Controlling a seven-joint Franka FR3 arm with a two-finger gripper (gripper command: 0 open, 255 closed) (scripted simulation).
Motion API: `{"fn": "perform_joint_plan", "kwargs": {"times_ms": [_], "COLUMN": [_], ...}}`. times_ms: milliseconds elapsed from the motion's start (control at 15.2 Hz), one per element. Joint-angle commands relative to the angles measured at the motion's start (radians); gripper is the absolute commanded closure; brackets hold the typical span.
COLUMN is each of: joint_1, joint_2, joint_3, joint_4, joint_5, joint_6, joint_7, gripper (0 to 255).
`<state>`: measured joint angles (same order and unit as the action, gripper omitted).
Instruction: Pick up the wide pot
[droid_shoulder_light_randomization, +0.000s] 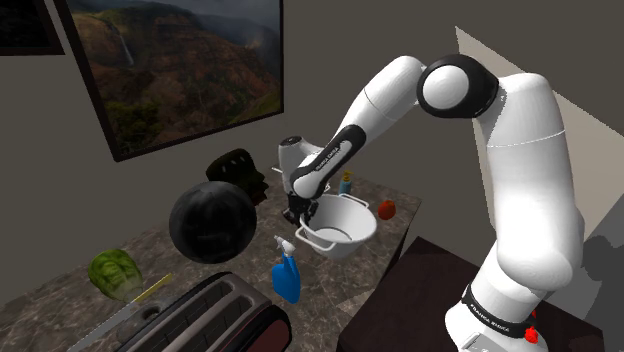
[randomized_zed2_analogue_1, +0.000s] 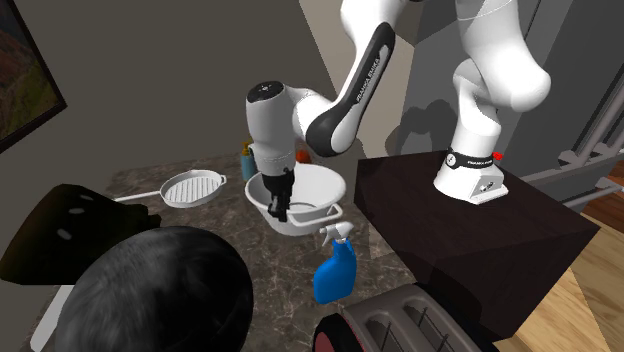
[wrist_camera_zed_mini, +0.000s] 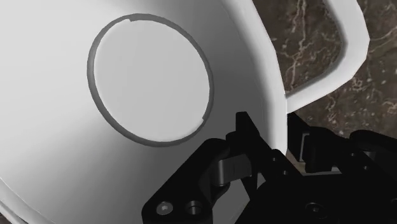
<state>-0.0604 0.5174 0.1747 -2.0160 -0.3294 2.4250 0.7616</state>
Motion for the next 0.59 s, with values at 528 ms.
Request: {"fn": "perform_joint_plan", "kwargs": {"times_ms": [528], "joint_1": [-0.016], "joint_2": [-0.109], "joint_3": [0.027], "joint_4": [-0.003], "joint_5": [0.044], "joint_6": [-0.095], "joint_7": [-0.040], "gripper": [255]}}
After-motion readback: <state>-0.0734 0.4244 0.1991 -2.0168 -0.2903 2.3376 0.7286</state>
